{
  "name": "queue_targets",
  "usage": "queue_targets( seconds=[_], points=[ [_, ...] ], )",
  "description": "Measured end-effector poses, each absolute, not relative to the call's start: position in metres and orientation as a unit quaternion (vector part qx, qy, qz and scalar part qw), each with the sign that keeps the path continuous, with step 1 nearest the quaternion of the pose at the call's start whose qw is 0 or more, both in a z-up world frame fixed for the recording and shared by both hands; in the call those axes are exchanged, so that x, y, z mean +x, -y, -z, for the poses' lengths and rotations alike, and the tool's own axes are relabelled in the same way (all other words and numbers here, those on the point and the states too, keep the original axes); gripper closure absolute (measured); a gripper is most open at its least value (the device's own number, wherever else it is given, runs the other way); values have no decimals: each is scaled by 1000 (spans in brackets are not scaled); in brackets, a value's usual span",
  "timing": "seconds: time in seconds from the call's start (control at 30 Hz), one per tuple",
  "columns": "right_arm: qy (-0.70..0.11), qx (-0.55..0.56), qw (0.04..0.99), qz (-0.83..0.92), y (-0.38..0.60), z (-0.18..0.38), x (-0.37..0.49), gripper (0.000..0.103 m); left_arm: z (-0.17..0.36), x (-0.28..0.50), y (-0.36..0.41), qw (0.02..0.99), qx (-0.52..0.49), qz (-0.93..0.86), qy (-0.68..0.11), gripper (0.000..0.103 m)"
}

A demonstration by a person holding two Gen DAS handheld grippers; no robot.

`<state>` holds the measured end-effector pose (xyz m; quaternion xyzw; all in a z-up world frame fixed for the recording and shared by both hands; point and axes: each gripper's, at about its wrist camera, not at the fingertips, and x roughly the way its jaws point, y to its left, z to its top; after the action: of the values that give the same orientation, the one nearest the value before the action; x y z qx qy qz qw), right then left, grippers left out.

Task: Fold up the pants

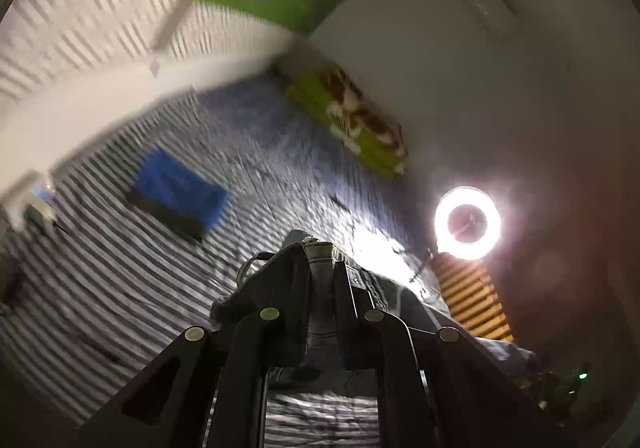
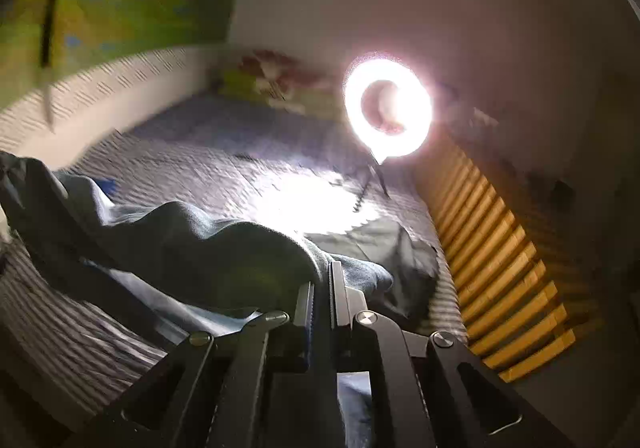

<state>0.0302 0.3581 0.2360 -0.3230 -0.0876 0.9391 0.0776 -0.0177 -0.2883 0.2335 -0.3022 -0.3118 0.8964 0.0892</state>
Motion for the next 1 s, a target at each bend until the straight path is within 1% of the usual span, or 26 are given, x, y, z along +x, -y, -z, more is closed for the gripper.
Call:
queue_targets(
  seconds=[0.07,0.17,0.27,0.33,0.37,0.4,0.43,0.47,0.53,0.63,0.77,0.83,1.0],
  points=[
    [88,-313,58,-944,-346,-247,36,98,-246,3,310,72,-294,-905,300,93],
    [68,-329,17,-942,-326,-241,24,98,-242,21,338,41,-300,-909,287,92],
    [39,-373,-22,-927,-317,-210,-8,98,-203,19,362,-4,-332,-900,283,92],
    [38,-410,-33,-911,-310,-174,-43,97,-153,2,371,-14,-393,-877,277,91],
    [63,-429,-35,-900,-305,-150,-64,90,-128,-6,371,-27,-423,-863,275,89],
    [97,-449,-12,-888,-302,-125,-84,67,-102,-12,373,-42,-452,-848,274,89],
    [122,-463,22,-878,-302,-101,-100,59,-76,-18,370,-52,-480,-835,263,89],
    [137,-473,49,-869,-304,-80,-111,56,-57,-22,367,-59,-497,-826,258,89],
    [140,-486,62,-860,-312,-55,-119,57,-30,-25,358,-70,-512,-818,254,89],
    [110,-482,48,-868,-325,-55,-100,56,-16,-27,342,-68,-520,-818,237,88],
    [67,-462,-7,-885,-338,-67,-38,56,-23,-22,331,-56,-510,-826,232,88],
    [73,-452,-34,-889,-326,-69,0,56,-31,-23,326,-52,-508,-830,225,88],
    [103,-461,-75,-878,-299,-46,92,56,-37,-21,318,-50,-515,-827,220,88]
  ],
)
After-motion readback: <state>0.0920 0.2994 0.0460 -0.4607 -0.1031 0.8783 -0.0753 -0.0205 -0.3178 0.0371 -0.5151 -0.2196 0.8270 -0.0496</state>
